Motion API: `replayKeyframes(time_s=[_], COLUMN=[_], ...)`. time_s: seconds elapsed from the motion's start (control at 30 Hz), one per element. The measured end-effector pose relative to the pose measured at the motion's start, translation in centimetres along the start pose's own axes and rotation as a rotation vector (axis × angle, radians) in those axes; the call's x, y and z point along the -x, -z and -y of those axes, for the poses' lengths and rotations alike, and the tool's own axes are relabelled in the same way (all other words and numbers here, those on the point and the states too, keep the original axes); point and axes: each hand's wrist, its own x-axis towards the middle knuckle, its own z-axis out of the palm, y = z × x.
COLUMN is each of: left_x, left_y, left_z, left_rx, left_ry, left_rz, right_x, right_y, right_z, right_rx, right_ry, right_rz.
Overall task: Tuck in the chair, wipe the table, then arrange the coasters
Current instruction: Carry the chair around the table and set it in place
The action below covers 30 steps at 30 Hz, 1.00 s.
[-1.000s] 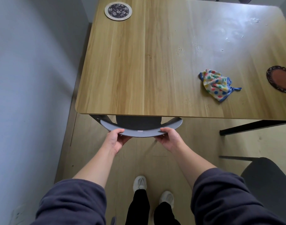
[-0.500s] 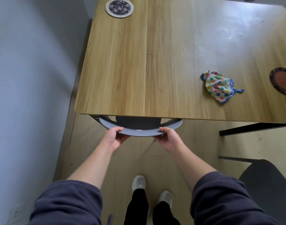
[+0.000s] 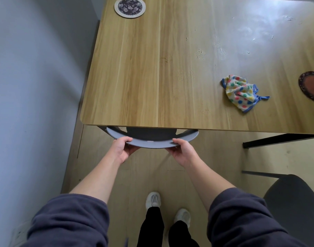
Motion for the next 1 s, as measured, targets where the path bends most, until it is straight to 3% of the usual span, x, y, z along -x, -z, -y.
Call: replayKeyframes(time_s=[0.33, 0.7, 0.87, 1.0], left_x=[-0.1, 0.7, 4.7, 9.1], left_y=[0.0, -1.2, -3.3, -6.2], left_z=[0.7, 2.2, 7.5, 13.9], left_rx=[0.014, -0.037, -0.383, -0.592], left_ry=[-0.029, -0.048, -0.098, -0.174], left_rz=[-0.011, -0.155, -0.044, 0.014], right_x=[-0.3, 2.0, 7.3, 12.0], right_y=[0.0, 0.4, 4.2, 10.3], right_z=[0.5, 1.6, 3.4, 6.2], right_rx=[0.036, 0.207, 0.210, 0.243], right_ry=[-0.007, -0.002, -0.028, 0.015], right_rz=[-0.051, -0.041, 0.069, 0.044])
